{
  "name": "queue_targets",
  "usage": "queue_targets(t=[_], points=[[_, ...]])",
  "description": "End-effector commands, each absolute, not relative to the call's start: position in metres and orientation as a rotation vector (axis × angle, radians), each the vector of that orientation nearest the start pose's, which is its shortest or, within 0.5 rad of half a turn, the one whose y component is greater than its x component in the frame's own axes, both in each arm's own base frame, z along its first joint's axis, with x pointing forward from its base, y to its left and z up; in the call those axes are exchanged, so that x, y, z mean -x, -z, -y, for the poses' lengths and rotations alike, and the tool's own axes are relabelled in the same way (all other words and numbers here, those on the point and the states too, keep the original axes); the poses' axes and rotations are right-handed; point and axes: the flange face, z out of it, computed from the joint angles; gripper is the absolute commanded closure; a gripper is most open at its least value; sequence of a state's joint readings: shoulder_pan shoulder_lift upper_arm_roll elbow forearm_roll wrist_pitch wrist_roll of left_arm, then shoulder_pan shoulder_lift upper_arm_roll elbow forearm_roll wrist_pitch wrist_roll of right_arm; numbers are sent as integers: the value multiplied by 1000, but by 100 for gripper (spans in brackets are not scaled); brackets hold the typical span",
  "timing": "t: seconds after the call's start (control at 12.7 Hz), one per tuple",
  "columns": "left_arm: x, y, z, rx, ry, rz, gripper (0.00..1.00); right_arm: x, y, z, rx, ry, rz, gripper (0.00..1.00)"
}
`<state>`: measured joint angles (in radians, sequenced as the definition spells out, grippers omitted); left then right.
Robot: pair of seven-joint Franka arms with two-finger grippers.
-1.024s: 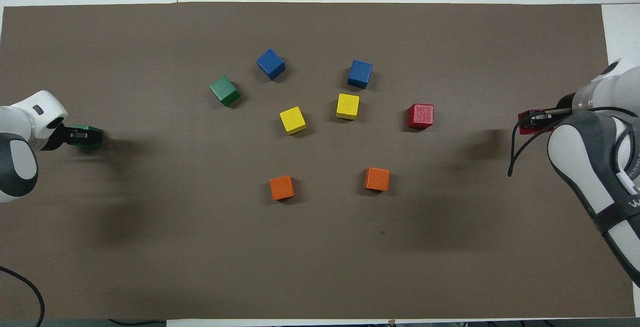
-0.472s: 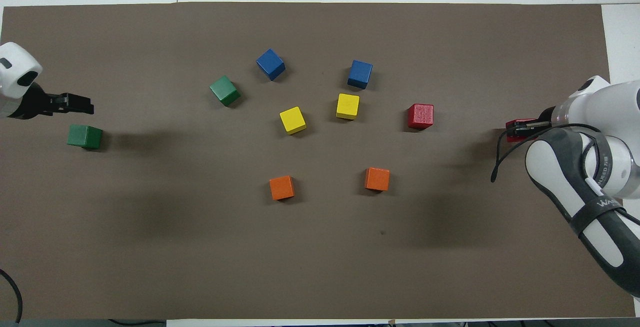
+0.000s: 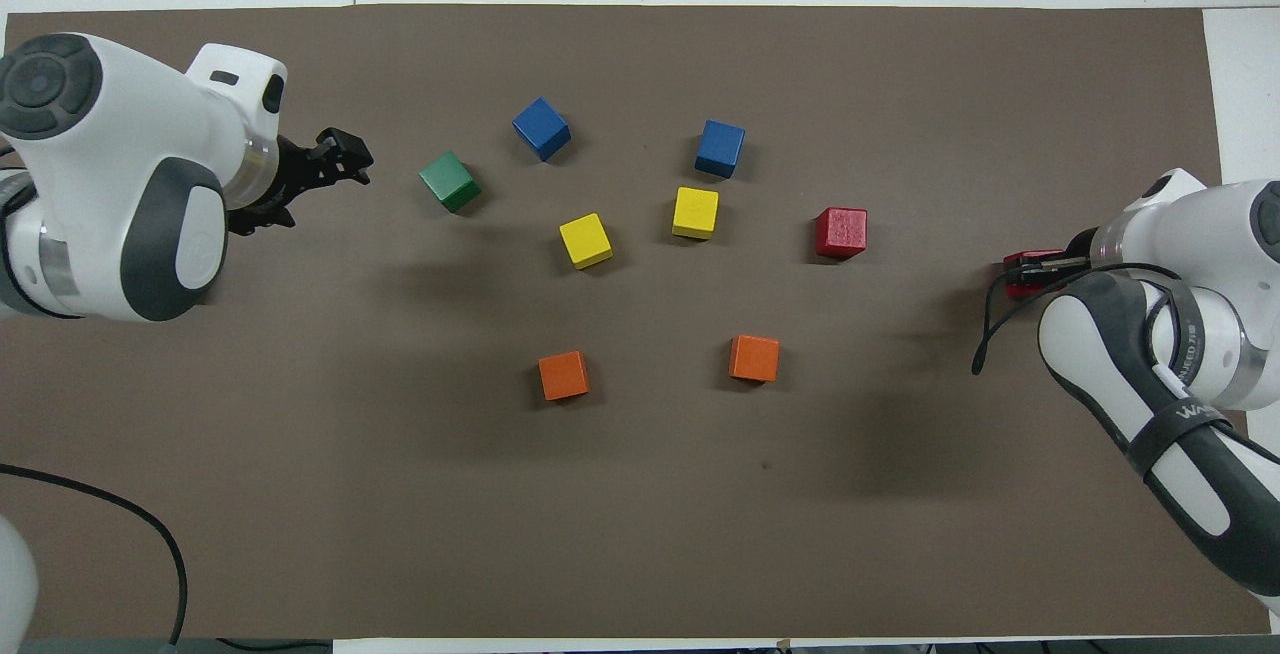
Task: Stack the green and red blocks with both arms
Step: 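Reach the left gripper to the second green block and grasp it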
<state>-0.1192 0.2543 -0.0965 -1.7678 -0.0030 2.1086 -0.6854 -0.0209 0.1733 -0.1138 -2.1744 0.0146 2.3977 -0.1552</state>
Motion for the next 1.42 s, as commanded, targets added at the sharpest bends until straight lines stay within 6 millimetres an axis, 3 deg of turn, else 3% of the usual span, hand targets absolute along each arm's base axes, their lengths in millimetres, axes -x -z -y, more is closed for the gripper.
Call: queue_targets(t=[0.0,0.08,0.16,0.71,0.87,0.94,1.02,1.1,1.34], points=[[-646,-401,174,3045,84,947,0,-555,-314,77,3159,100,38,72],[-653,-390,189,3013,91,1011,0,-554,-313,76,3159,95,41,71],[-661,-381,192,2982,96,1067,0,-552,-311,77,3158,88,41,70],[-691,-350,191,2897,144,1413,0,-551,-300,78,3161,107,34,67],[-691,-347,193,2896,141,1416,0,-552,-297,77,3162,102,41,67],[-692,-347,192,2900,150,1418,0,-551,-297,78,3162,100,39,60],[-692,-345,195,2905,164,1405,0,-552,-297,78,3162,100,36,20],[-693,-342,196,2914,178,1406,0,-553,-299,78,3162,102,41,0],[-693,-338,202,2924,196,1385,0,-560,-318,76,3159,93,51,0]])
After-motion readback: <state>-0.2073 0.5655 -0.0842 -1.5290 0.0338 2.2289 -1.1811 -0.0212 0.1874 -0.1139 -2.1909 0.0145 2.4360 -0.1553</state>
